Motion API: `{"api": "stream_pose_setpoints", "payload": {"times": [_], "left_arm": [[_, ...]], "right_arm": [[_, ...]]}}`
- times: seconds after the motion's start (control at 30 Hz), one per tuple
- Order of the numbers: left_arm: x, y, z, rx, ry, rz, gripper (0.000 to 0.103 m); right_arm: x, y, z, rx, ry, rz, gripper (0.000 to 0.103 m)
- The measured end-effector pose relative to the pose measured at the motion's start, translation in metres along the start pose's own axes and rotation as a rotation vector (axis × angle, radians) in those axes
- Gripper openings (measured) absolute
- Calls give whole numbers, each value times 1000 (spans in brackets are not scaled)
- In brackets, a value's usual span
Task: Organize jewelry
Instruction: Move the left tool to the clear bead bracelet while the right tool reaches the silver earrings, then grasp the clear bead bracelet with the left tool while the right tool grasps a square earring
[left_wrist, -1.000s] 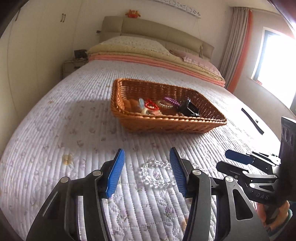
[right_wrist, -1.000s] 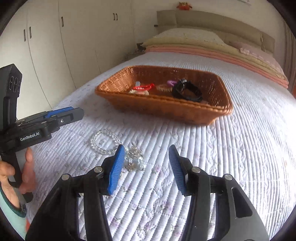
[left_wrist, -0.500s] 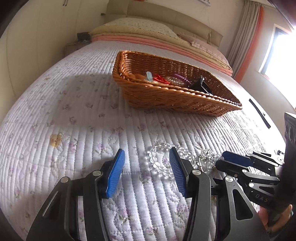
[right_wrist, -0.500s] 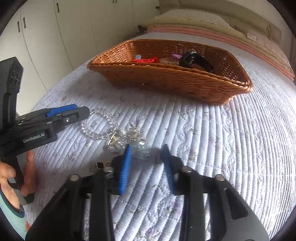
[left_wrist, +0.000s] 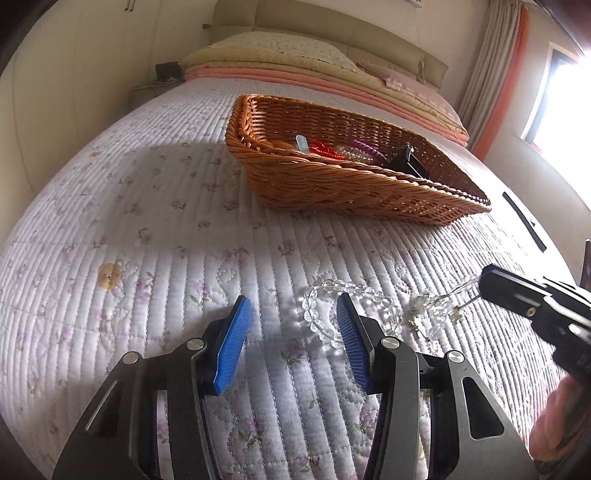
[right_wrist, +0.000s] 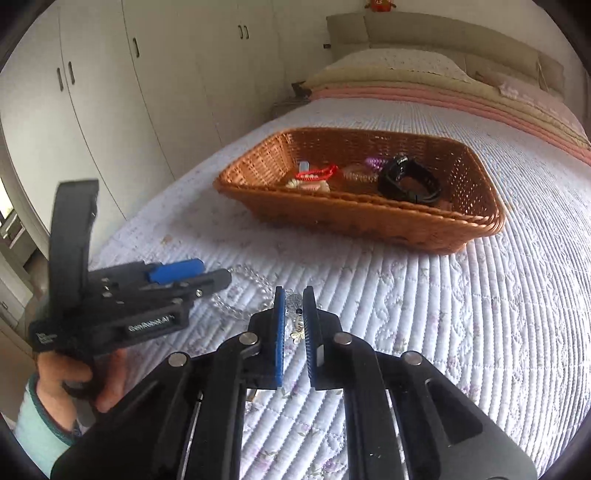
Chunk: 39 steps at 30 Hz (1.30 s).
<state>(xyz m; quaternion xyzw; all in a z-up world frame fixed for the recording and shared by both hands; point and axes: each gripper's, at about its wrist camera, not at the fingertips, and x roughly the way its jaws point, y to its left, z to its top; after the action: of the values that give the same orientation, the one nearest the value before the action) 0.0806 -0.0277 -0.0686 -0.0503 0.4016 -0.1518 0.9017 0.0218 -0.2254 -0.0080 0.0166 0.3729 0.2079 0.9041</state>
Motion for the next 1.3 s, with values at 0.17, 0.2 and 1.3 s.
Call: {"api": "stream_pose_setpoints", "payload": {"times": [0.17, 0.2, 1.3], "left_arm": [[0, 0, 0, -1, 0, 1, 46], [0, 0, 0, 0, 0, 4, 45], [2, -2, 1, 3, 0, 24, 37]], "right_arm": [[-25, -11, 4, 51, -65, 7, 8], [-27, -15, 4, 63, -66, 16, 8], [-20, 10, -50, 77, 76, 31, 46]]}}
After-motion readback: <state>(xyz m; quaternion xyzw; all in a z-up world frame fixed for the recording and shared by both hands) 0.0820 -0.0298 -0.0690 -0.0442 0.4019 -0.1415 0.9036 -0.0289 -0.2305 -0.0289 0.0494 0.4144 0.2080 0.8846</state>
